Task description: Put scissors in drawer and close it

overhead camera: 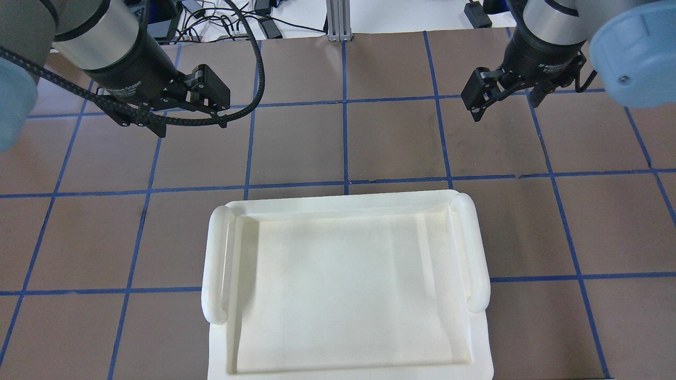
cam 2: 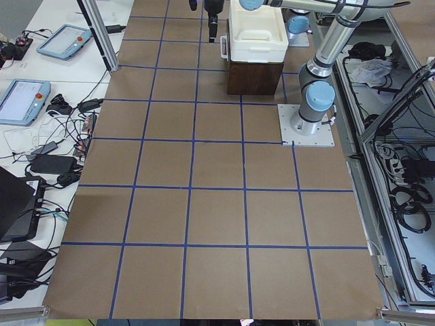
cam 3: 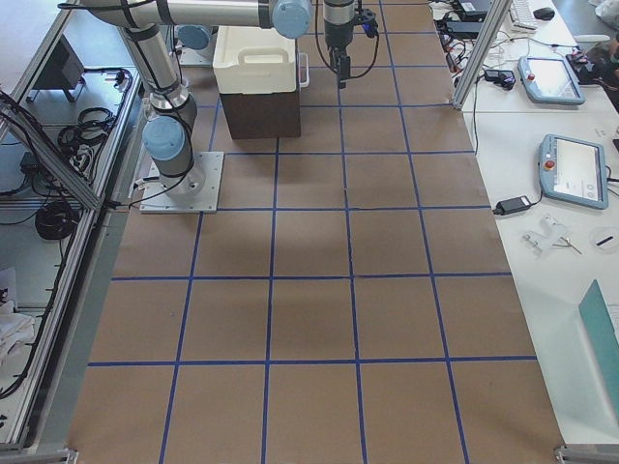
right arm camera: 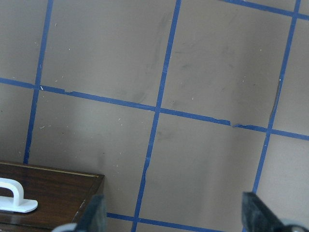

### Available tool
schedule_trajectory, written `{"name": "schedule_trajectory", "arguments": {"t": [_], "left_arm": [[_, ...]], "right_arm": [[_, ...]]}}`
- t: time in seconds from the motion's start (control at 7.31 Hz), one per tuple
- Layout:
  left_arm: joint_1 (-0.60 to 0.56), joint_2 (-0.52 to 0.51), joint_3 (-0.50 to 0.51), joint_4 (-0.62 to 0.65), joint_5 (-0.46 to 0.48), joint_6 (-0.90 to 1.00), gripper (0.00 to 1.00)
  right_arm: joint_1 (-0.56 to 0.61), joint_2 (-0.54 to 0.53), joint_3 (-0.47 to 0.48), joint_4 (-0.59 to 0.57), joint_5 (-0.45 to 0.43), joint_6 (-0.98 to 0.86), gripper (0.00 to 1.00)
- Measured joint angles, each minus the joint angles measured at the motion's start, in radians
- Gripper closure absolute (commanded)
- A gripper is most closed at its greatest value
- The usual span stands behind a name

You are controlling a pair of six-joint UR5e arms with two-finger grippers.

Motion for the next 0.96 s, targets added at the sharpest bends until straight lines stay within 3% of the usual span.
{"name": "schedule_trajectory", "arguments": {"t": [0.96], "left_arm": [[0.0,-0.064,0.015,0.003,0.059,0.01,0.0]], "right_arm": [[0.0,0.0,0.0,0.001,0.0,-0.001,0.0]]}}
